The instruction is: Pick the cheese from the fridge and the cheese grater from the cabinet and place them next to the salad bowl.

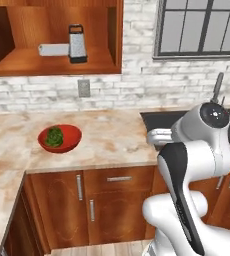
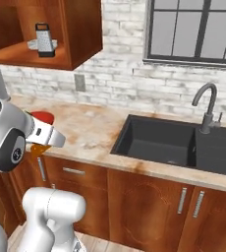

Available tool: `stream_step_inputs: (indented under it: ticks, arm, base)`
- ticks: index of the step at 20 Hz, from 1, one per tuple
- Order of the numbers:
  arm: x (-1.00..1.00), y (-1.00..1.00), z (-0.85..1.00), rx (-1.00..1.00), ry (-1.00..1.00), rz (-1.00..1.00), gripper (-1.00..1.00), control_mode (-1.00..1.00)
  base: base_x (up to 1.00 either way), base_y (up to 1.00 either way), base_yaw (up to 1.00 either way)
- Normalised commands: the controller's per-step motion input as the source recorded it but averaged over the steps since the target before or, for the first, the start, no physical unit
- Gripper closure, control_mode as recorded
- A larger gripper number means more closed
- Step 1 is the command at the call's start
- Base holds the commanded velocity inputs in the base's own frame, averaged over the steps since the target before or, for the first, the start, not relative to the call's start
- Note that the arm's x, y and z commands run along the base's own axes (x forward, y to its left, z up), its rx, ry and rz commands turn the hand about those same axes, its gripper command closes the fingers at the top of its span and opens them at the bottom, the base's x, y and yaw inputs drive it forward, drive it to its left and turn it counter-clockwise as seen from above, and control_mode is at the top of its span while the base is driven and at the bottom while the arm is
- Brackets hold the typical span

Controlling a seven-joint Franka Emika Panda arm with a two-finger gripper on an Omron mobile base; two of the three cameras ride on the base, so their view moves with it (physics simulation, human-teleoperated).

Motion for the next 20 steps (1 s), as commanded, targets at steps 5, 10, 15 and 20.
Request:
stream_step_inputs:
  ticks: [5, 10, 15, 20]
  arm:
    - [0.0, 0.0, 0.0, 0.0, 0.0, 0.0, 1.0, 1.0]
    - [0.0, 0.0, 0.0, 0.0, 0.0, 0.0, 1.0, 1.0]
    - [0.0, 0.0, 0.0, 0.0, 0.0, 0.0, 1.0, 1.0]
    - [0.0, 0.0, 0.0, 0.0, 0.0, 0.0, 1.0, 1.0]
  base:
    - [0.65, 0.4, 0.0]
    - [0.65, 0.42, 0.0]
    - [0.5, 0.45, 0.0]
    - [0.35, 0.42, 0.0]
